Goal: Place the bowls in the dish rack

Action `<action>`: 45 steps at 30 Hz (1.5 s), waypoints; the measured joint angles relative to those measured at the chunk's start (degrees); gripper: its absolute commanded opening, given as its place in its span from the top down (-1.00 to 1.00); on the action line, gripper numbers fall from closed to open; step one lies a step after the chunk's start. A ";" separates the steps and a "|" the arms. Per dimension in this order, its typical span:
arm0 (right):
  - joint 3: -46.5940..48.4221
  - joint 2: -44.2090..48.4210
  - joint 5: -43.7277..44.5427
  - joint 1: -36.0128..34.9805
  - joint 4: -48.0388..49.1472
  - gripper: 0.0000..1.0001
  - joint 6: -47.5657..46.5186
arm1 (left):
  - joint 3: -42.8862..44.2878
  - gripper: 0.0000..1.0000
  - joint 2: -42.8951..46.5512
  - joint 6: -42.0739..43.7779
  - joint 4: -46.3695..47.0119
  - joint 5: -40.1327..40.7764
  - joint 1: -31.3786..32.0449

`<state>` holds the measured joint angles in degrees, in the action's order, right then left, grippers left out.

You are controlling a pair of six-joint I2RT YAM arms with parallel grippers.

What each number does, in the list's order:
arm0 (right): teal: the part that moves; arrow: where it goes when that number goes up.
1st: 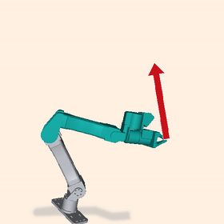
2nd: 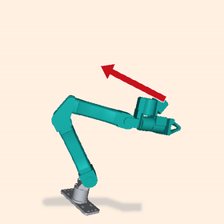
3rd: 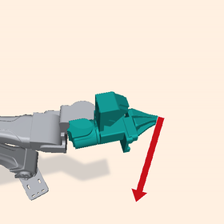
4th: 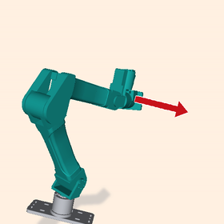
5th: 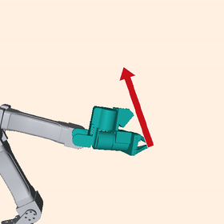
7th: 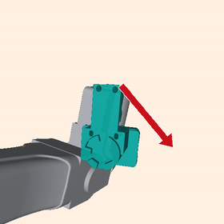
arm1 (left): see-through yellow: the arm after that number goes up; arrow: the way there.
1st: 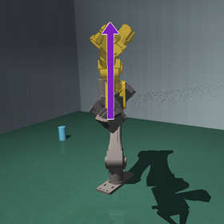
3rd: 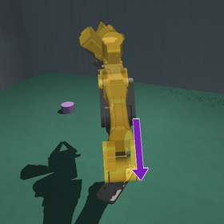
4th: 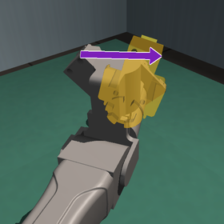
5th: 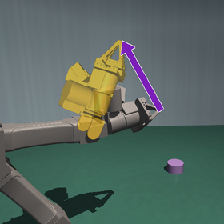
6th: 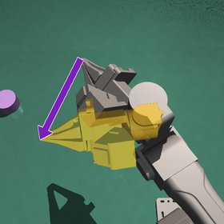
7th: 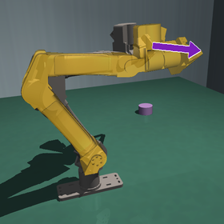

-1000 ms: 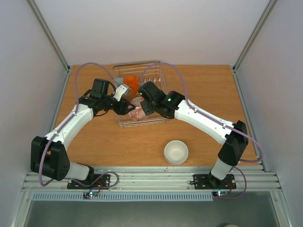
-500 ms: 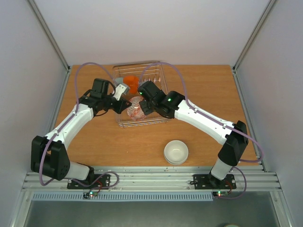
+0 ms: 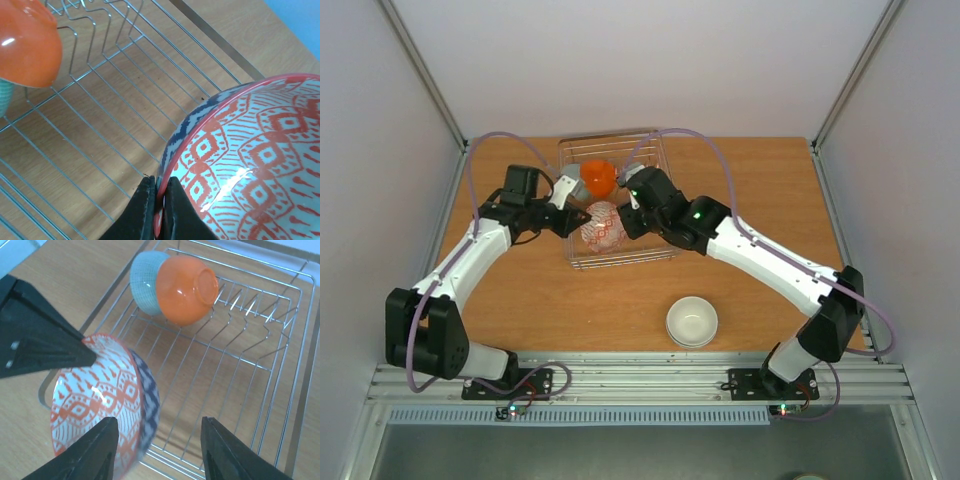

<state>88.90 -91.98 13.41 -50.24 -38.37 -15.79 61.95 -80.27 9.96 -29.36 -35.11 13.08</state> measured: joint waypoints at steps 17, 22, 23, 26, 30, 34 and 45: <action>-11.21 7.89 -26.08 5.40 8.72 -0.88 2.40 | -3.23 0.99 0.11 -3.04 4.87 -16.55 -5.35; -15.82 8.26 -31.93 6.75 12.31 -0.93 4.02 | -3.30 0.99 0.20 -3.02 5.35 -20.63 -5.84; -16.61 8.35 -32.74 7.21 12.90 -0.94 4.39 | -3.39 0.99 0.31 -3.02 5.51 -21.51 -6.01; -18.40 8.79 -35.28 8.15 15.08 -0.96 5.35 | -3.78 0.99 0.52 -2.84 6.10 -23.52 -6.64; -20.35 10.01 -37.92 8.35 18.58 -0.97 6.32 | -4.04 0.99 0.52 -2.82 6.54 -26.29 -7.02; -22.97 11.47 -40.54 8.92 22.45 -0.97 7.48 | -4.07 0.99 0.52 -2.62 6.75 -27.87 -7.02; -24.20 11.72 -44.33 10.12 28.55 -0.88 10.84 | -4.44 0.99 0.59 -2.21 6.93 -29.57 -7.13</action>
<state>64.71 -80.27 -30.92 -40.12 -9.82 -4.95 57.52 -79.68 7.75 -22.44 -64.69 5.96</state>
